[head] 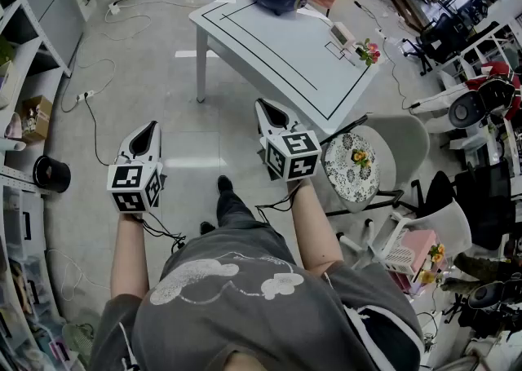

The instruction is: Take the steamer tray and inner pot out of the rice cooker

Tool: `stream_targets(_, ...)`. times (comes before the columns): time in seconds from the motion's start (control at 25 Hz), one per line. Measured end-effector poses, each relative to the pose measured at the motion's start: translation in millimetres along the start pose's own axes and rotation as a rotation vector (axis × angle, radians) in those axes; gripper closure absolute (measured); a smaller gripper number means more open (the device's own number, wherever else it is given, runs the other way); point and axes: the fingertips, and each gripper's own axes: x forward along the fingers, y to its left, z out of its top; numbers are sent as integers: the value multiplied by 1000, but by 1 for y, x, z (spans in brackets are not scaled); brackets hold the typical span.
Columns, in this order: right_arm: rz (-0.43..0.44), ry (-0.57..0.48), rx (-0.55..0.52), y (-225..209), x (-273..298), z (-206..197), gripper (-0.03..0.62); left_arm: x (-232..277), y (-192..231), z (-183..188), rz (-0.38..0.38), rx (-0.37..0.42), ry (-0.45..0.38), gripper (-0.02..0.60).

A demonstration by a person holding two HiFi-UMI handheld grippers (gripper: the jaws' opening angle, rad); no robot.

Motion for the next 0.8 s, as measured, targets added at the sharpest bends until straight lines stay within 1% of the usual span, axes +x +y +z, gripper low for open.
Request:
stream_targets(0.32, 17, -29, -12, -2, -5, 9, 568, 0, -2, 20, 37, 26, -43, 574)
stream_targets(0.44, 17, -38, -8, -2, -11, 10, 568, -3, -4, 21, 46, 14, -52, 574)
stream_targets(0.6, 14, -38, 10, 2, -17, 4, 568, -7, -7, 7, 43, -24, -36, 574)
stream_targets(0.72, -42, -49, 19, -6, -21, 0, 568, -8, -12, 4, 19, -41, -45, 574)
stream_targets(0.8, -84, -85, 11, -13, -25, 2, 566, -8, -16, 9, 9, -19, -59, 572)
